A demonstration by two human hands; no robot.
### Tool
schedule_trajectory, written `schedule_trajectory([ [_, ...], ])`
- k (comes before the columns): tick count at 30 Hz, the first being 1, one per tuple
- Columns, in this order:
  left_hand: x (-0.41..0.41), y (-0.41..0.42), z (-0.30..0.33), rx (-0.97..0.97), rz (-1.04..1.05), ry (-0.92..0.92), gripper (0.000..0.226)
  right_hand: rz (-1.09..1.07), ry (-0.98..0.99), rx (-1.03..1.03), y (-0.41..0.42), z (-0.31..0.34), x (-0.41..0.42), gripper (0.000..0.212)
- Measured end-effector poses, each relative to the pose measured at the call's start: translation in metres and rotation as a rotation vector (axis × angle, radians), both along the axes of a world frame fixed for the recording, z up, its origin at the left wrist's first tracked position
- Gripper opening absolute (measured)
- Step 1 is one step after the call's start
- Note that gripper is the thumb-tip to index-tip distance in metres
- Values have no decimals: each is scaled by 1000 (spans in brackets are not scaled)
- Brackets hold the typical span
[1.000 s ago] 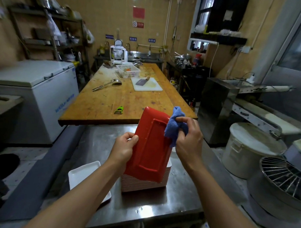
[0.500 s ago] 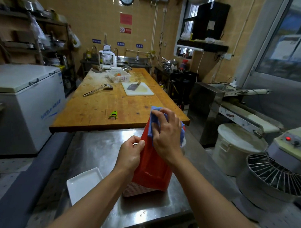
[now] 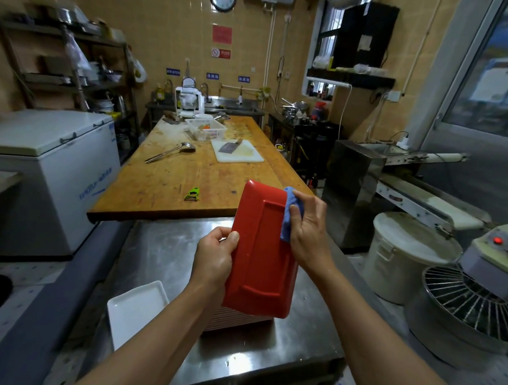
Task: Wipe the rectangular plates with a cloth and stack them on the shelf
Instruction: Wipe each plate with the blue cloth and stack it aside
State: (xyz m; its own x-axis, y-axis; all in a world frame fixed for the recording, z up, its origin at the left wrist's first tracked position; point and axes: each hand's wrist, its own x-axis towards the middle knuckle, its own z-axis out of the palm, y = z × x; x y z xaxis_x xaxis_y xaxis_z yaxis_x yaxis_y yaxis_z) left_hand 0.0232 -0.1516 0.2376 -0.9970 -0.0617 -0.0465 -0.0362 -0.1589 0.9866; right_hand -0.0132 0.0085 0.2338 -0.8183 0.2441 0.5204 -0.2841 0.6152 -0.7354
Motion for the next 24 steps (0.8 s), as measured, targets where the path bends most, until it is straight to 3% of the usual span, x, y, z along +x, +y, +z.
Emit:
schedule_trajectory([
  [14, -6, 51, -14, 152, 75, -107, 17, -21, -50, -135, 26, -16, 16, 37],
  [19, -21, 62, -2, 242, 142, -66, 23, -11, -97, -148, 25, -41, 43, 37],
  [24, -28, 67, 7, 283, 193, -41, 21, 120, -113, -409, 32, -42, 56, 42],
])
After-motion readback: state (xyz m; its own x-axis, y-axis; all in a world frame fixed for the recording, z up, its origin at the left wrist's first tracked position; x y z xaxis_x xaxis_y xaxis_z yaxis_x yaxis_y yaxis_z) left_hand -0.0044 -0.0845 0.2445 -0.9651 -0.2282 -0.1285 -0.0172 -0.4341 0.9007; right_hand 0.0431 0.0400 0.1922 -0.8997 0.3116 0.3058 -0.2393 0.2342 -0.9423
